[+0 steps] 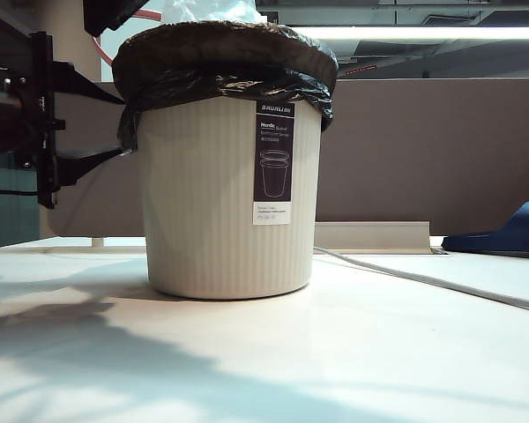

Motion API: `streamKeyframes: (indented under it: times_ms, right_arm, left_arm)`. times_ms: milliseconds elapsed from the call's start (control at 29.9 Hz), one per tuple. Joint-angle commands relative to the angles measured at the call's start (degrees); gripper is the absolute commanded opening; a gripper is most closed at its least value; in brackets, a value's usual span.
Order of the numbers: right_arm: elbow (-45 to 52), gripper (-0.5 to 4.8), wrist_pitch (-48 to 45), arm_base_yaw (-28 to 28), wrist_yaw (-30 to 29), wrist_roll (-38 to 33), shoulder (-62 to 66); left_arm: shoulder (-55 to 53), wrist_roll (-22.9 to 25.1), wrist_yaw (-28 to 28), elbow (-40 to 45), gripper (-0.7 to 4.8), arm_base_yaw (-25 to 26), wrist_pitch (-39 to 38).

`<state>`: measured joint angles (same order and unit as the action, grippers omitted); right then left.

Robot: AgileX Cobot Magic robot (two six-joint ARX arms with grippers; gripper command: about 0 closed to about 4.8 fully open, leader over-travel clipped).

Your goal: Open the ring lid of the trash can, pull out the black garbage bag inside, and place it on the table.

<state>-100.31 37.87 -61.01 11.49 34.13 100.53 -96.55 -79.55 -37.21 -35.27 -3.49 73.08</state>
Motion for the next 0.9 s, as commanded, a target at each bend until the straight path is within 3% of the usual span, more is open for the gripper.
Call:
streamKeyframes:
  times_ms: [33,134,367,501,735,902]
  right_arm:
    - [-0.3,1.44,-0.3,-0.2,0.4,-0.2,-0.2]
    - [-0.3,1.44,-0.4,-0.2,0.4,-0.2,-0.2]
    - [-0.3,1.44,-0.5,-0.2,0.5,-0.2,-0.2]
    - [-0.3,1.44,-0.5,-0.2,1.5,-0.2,-0.2]
    - [-0.7,1.44,-2.6,-0.2,3.5,-0.2,-0.7]
    - [-0.7,1.44,-6.3,-0.2,6.1,-0.2,-2.0]
  left_arm:
    - [-0.7,0.0,0.4,-1.1,2.78,-0.7,0.7]
    - [-1.4,0.0,0.6,-1.1,2.33,-1.4,0.7]
    - [-1.4,0.7,0.0,-1.1,0.50,-1.4,0.8]
    - [-1.4,0.7,-2.3,-1.1,-0.06,-0.7,1.9]
    - [-1.2,-1.8,-6.7,-1.0,-0.05,3.4,4.9]
    - [-0.6,-6.4,-6.9,-1.0,-0.05,4.1,9.3]
